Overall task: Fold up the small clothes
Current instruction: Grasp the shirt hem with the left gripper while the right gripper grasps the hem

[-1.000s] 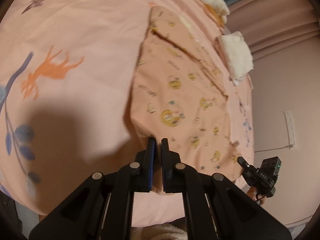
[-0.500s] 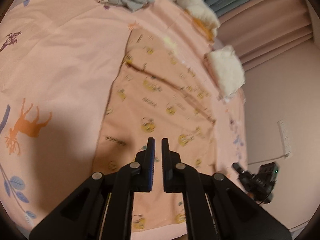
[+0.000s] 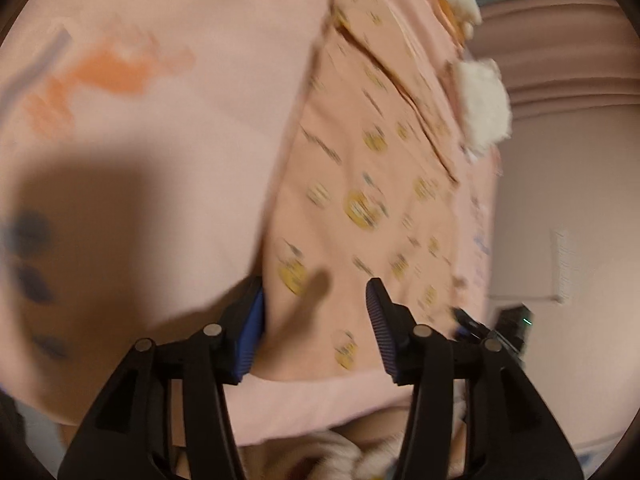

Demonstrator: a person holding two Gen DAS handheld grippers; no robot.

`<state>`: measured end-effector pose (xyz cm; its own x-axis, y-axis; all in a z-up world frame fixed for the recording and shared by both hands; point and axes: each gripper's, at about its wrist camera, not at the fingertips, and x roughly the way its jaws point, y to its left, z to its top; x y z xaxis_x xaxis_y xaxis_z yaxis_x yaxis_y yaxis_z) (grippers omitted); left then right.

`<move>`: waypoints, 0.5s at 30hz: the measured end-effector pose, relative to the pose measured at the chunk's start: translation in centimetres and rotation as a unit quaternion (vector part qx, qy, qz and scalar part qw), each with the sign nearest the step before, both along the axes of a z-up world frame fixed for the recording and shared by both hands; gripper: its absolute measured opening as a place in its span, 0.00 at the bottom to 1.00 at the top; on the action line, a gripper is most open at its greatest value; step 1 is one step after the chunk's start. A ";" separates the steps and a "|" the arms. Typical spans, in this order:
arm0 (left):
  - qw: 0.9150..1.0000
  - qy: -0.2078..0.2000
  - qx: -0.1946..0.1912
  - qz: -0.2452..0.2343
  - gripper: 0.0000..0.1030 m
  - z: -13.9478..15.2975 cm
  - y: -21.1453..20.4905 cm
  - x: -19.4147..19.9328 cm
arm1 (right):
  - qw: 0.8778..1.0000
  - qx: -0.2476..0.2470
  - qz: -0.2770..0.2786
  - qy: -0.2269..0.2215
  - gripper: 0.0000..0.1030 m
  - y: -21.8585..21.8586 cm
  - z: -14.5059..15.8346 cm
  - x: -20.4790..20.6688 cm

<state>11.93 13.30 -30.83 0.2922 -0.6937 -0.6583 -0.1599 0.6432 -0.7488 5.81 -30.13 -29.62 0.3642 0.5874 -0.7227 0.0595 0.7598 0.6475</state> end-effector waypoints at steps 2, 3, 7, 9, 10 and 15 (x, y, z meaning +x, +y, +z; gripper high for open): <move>1.000 -0.002 -0.020 -0.008 0.48 -0.3 -0.8 -0.1 | 0.999 0.027 0.015 0.006 0.36 0.8 -0.3 -0.1; 0.999 -0.002 -0.032 -0.011 0.47 -0.4 -1.4 -0.1 | 0.999 0.043 0.021 0.010 0.36 1.3 -0.5 -0.2; 1.000 -0.008 -0.028 -0.007 0.44 -0.1 -2.3 -0.2 | 0.998 0.064 0.024 0.005 0.36 2.7 -0.7 -0.5; 1.000 -0.013 -0.015 -0.010 0.33 0.1 -2.3 -0.5 | 0.998 0.063 0.024 -0.004 0.31 3.0 -0.4 -0.7; 1.000 -0.015 -0.010 -0.011 0.29 0.1 -2.2 -0.7 | 0.998 0.065 0.024 -0.010 0.27 3.0 -0.2 -0.8; 1.000 -0.026 -0.005 0.007 0.04 0.2 -1.3 -1.2 | 0.998 0.056 0.015 -0.023 0.09 2.7 -0.4 -1.2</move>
<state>10.69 12.05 -30.63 0.3362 -0.6953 -0.6352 -0.1299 0.6338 -0.7626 4.61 -27.38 -30.05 0.3762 0.6751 -0.6346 0.0056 0.6833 0.7301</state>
